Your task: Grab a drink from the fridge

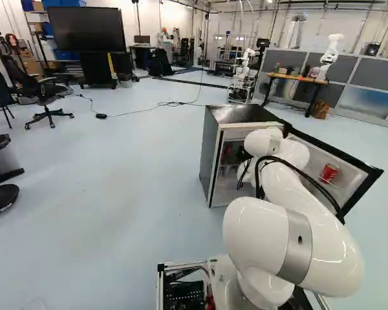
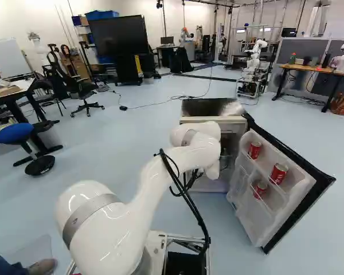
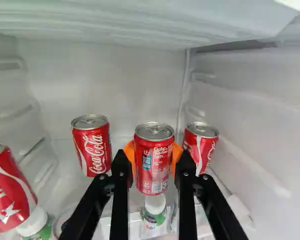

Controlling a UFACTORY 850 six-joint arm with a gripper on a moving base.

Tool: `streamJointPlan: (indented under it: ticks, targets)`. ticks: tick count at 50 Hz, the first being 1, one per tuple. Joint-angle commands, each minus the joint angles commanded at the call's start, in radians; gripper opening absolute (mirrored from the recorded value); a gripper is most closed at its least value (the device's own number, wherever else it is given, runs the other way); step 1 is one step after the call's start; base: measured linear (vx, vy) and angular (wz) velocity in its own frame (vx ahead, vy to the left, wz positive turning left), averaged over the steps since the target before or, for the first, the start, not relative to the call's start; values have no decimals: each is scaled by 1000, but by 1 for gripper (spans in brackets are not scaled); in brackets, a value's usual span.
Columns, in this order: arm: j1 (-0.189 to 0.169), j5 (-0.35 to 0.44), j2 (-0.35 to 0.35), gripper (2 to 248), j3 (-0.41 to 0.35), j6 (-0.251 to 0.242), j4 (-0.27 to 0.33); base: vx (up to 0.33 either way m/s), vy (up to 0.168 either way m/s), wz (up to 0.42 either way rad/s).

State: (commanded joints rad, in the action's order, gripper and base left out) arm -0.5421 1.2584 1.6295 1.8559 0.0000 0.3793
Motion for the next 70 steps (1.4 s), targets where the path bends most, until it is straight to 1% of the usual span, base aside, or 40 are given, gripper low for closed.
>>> streamJointPlan:
  ticks: [11,29,50,70]
  targets:
    - [-6,0,-58,92,-100,0,0,0,0,0]
    - [-16,0,-204,92,-310,0,0,0,0,0]
    - [-28,0,-361,92,-527,0,0,0,0,0]
    - [-38,0,-501,92,-714,0,0,0,0,0]
